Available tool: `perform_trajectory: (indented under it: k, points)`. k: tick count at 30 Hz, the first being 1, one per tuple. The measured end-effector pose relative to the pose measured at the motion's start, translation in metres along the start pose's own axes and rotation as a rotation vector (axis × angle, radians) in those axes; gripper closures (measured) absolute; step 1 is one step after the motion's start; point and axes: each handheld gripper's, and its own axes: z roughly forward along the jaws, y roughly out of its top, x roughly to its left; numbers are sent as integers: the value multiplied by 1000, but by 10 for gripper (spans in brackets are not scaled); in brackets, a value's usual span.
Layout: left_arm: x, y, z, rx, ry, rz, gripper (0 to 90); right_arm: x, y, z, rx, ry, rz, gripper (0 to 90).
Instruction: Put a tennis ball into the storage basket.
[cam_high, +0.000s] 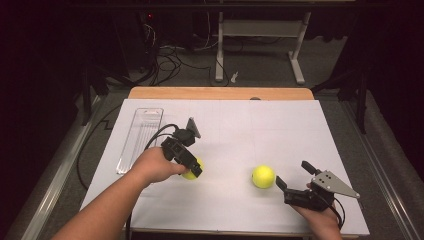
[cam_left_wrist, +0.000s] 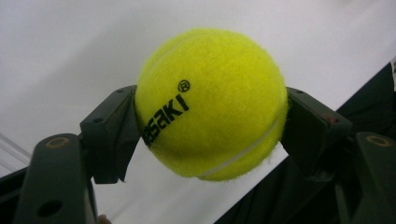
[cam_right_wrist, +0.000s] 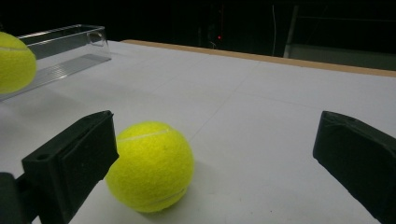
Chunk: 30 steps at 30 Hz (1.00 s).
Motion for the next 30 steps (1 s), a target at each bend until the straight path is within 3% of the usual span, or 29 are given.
perform_trajectory:
  k: [11, 17, 21, 27, 30]
  points:
    - [7, -7, -9, -22, -21, -21, 266, 0, 0, 0, 0, -1, -1, 5]
    - [11, -10, -15, -8, -23, -34, 266, 0, 0, 0, -2, -1, -1, 5]
    - [13, -13, -24, -10, -7, -36, 266, 0, 0, 0, 0, -2, -1, 5]
    - [18, -18, -40, -34, -26, -48, 267, 1, 0, 0, -1, -2, -3, 5]
    - [18, -19, -47, -38, -8, -52, 266, 1, 0, 0, 1, -3, -4, 5]
